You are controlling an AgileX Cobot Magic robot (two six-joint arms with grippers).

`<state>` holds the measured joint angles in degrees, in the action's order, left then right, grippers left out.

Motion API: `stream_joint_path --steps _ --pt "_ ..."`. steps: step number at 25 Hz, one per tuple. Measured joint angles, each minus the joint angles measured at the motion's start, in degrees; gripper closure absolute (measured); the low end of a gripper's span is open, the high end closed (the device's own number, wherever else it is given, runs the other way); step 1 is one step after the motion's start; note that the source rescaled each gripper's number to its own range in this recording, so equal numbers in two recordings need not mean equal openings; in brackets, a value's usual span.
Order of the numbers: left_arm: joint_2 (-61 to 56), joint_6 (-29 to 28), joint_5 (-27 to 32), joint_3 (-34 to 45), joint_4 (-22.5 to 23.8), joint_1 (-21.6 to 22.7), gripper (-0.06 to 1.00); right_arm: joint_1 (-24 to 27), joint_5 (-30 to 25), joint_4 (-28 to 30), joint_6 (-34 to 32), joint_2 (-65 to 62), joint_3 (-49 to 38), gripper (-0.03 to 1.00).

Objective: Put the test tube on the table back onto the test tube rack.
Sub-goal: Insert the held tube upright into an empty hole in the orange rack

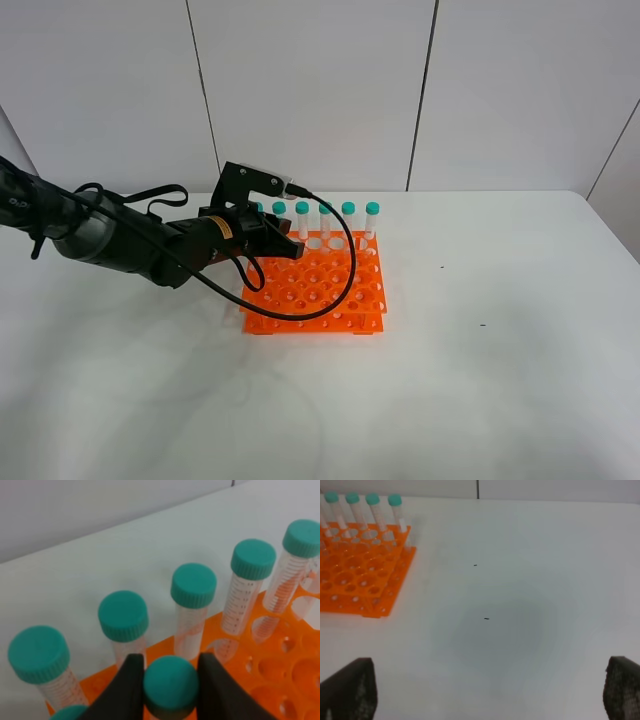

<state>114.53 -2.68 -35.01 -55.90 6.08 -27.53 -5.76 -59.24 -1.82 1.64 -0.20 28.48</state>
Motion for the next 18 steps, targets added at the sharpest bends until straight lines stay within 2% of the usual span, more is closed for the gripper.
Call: stream_joint_path --steps 13,18 --pt "0.0 -0.1 -0.1 0.0 0.0 0.0 0.93 0.0 0.0 0.0 0.0 0.0 0.0 -0.02" --pt "-0.1 -0.3 -0.1 0.0 0.0 0.0 0.68 0.0 0.0 0.0 0.0 0.0 0.0 -0.02"
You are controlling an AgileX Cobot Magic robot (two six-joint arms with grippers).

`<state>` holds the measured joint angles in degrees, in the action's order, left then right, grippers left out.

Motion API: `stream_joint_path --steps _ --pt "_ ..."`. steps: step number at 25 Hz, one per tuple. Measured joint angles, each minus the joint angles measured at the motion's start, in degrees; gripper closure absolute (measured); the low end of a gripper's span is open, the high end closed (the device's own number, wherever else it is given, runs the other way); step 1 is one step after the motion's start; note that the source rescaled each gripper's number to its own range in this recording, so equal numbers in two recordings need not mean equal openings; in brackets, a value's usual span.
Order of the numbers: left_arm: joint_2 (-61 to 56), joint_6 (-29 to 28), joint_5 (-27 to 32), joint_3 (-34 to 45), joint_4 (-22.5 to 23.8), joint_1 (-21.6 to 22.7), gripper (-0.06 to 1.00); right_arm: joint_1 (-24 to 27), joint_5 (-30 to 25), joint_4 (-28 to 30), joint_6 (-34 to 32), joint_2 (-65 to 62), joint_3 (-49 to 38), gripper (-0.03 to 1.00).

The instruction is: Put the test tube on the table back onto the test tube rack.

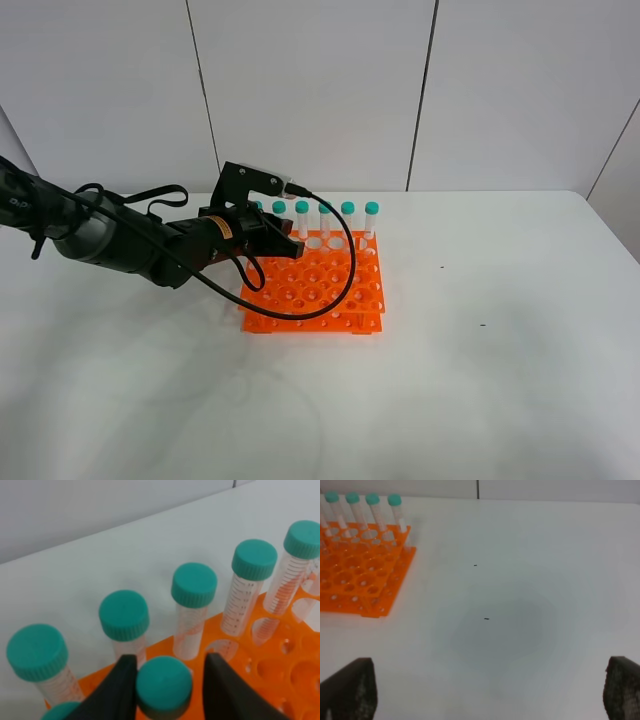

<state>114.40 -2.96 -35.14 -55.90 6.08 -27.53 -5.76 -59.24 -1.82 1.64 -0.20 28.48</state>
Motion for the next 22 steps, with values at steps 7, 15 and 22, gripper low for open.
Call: stream_joint_path --steps 7,15,22 --pt "-3.5 -4.3 0.6 0.0 0.0 0.0 0.63 0.0 0.0 0.0 0.0 0.0 0.0 -0.02" --pt "-16.3 -4.8 10.6 0.0 0.0 0.0 0.59 0.0 0.0 0.0 0.0 0.0 0.0 -0.02" --pt "-30.9 -5.4 33.6 -1.4 -0.3 0.0 0.01 0.0 0.0 0.0 0.0 0.0 0.0 -0.02"
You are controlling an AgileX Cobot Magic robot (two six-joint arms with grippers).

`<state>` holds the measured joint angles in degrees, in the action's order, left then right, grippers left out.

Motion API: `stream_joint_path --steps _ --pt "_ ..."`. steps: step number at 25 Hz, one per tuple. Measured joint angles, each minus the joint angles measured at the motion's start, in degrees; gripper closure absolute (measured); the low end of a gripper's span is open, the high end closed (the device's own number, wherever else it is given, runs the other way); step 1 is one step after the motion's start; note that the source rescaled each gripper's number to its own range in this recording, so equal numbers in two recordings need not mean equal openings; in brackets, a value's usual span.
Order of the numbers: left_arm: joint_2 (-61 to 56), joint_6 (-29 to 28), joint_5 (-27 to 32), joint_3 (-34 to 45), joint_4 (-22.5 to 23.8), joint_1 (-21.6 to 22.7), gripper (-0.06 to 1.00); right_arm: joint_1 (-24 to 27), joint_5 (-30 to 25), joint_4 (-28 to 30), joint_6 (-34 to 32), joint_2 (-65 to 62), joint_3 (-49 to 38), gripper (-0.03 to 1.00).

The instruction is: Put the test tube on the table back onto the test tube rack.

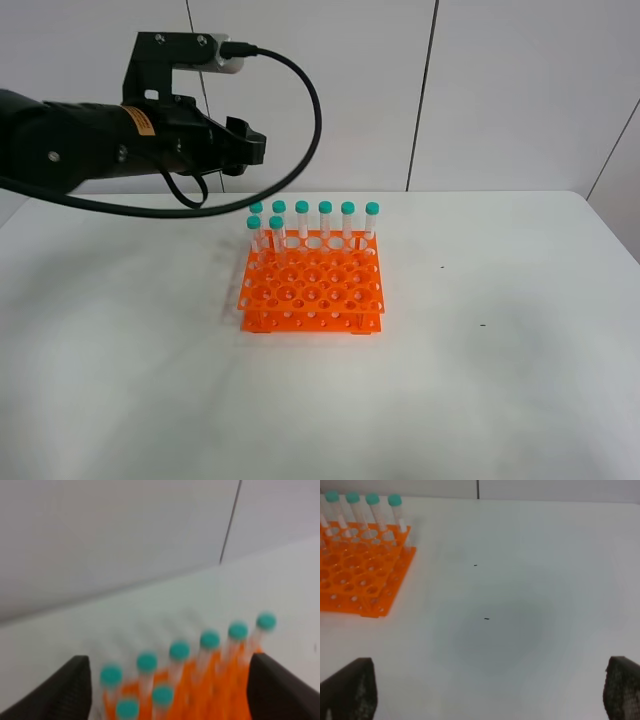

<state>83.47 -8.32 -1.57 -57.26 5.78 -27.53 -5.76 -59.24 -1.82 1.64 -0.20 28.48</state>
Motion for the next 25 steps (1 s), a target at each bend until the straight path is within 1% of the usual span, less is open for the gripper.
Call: stream_joint_path --steps 2,4,8,11,14,16,18,21,25 --pt "-2.4 -0.6 10.9 -2.3 -1.7 0.0 -0.04 0.0 0.0 0.0 0.0 0.0 0.0 -0.02" --pt "-3.3 0.0 21.3 -5.0 -3.1 0.0 -0.05 0.0 0.0 0.0 0.0 0.0 0.0 -0.02" --pt "-0.5 4.1 37.3 -11.9 -3.8 0.3 -0.05 0.0 0.0 0.0 0.0 0.0 0.0 -0.02" --pt "4.7 5.7 46.8 -18.4 -4.0 2.1 -0.05 0.0 0.0 0.0 0.0 0.0 0.0 -0.02" --pt "10.3 7.2 52.8 -23.9 -4.0 5.7 -0.05 0.0 0.0 0.0 0.0 0.0 0.0 -0.02" --pt "13.3 7.4 54.9 -25.5 -4.0 8.2 -0.05 0.0 0.0 0.0 0.0 0.0 0.0 -0.02" --pt "15.5 7.5 56.9 -25.9 -4.0 11.3 -0.05 0.0 0.0 0.0 0.0 0.0 0.0 -0.02" --pt "18.1 7.8 62.1 -25.9 -4.0 15.9 -0.03 0.0 0.0 0.0 0.0 0.0 0.0 -0.02" --pt "18.8 8.0 67.9 -26.0 -3.9 21.5 -0.01 0.0 0.0 0.0 0.0 0.0 0.0 -0.02"
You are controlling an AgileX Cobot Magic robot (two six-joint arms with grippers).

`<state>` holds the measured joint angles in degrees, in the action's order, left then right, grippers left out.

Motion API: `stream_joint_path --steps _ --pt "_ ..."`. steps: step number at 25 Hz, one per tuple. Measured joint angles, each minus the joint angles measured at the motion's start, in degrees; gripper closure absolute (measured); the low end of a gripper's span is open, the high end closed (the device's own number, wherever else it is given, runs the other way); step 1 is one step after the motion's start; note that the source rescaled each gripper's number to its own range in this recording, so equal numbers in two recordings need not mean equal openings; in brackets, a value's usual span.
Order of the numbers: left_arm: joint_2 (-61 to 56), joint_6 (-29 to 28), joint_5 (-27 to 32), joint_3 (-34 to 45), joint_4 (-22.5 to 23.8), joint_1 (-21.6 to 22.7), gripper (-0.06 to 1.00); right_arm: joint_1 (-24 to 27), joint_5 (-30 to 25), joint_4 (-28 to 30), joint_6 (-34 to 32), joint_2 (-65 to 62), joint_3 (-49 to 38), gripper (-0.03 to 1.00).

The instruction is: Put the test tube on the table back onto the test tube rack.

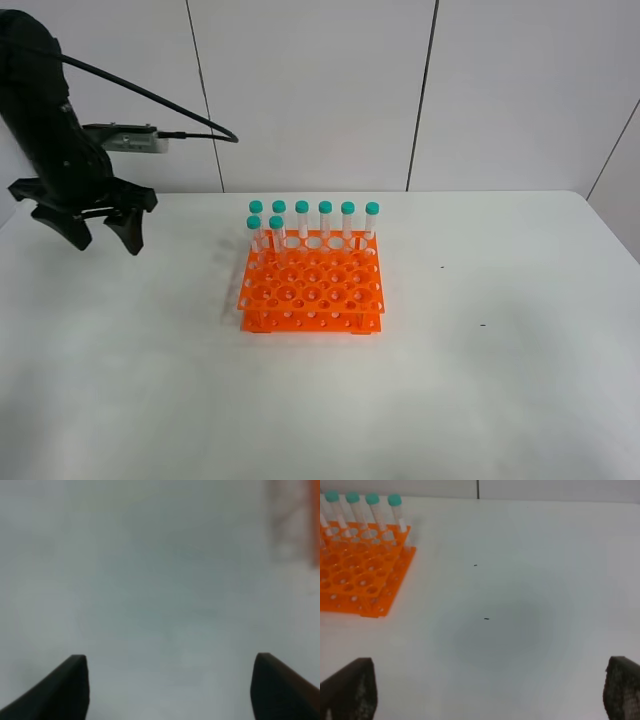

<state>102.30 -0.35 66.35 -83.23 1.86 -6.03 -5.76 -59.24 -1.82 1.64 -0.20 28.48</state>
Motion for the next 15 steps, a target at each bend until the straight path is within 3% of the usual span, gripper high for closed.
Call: stream_joint_path --steps 8,12,15 --pt "-1.3 0.0 0.6 1.5 0.0 4.7 -0.01 0.0 0.0 0.0 0.0 0.0 0.0 -0.02" --pt "-4.7 0.4 0.6 5.7 -0.1 4.7 -0.01 0.0 0.0 0.0 0.0 0.0 0.0 -0.02" --pt "-12.5 0.4 0.6 13.8 -0.2 4.7 -0.01 0.0 0.0 0.0 0.0 0.0 0.0 -0.02"
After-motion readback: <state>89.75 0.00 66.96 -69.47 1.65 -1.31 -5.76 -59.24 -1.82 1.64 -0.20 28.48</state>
